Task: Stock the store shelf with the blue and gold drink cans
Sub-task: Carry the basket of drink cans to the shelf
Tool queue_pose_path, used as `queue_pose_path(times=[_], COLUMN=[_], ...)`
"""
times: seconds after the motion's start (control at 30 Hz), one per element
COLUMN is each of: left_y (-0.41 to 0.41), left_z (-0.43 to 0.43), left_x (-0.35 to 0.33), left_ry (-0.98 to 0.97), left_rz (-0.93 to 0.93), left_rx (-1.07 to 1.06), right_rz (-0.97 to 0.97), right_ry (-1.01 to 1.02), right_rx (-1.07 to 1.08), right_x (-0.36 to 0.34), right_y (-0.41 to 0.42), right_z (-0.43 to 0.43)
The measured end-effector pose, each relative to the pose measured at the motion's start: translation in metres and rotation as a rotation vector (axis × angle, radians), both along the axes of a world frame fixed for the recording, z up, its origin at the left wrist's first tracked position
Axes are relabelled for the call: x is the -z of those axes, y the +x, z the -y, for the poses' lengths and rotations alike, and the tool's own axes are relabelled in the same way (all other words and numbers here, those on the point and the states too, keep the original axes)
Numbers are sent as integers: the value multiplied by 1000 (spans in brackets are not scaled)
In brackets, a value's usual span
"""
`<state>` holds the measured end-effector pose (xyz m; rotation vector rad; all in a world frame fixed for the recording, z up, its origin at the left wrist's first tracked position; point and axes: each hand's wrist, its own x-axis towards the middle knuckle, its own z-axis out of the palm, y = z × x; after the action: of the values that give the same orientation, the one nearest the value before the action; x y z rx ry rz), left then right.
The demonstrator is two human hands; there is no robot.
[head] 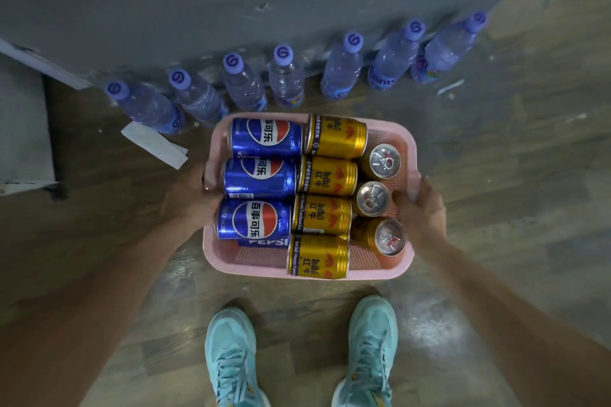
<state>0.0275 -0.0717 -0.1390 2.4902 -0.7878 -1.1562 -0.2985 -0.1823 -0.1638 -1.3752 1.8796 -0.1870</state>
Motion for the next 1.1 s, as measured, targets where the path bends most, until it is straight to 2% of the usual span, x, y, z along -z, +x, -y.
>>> queue_pose_path(times=[0.3, 0.57, 0.8, 0.9, 1.1], left_y=[-54, -115, -168, -186, -204], left_z=[11, 31, 35, 35, 40], left_x=[-158, -352, -504, -548, -599], left_ry=[0, -63, -149, -178, -244], left_rz=[-15, -21, -109, -170, -94], left_rx=[2, 139, 188, 174, 333], right_rz=[49, 34, 30, 43, -25], right_ry=[-11, -78, -156, -177, -191], right_rx=[110, 148, 230, 259, 398], right_x=[-153, -341, -493, -538, -595], right_y=[-66, -134, -186, -204, -225], right_z=[-4, -22, -48, -59, -102])
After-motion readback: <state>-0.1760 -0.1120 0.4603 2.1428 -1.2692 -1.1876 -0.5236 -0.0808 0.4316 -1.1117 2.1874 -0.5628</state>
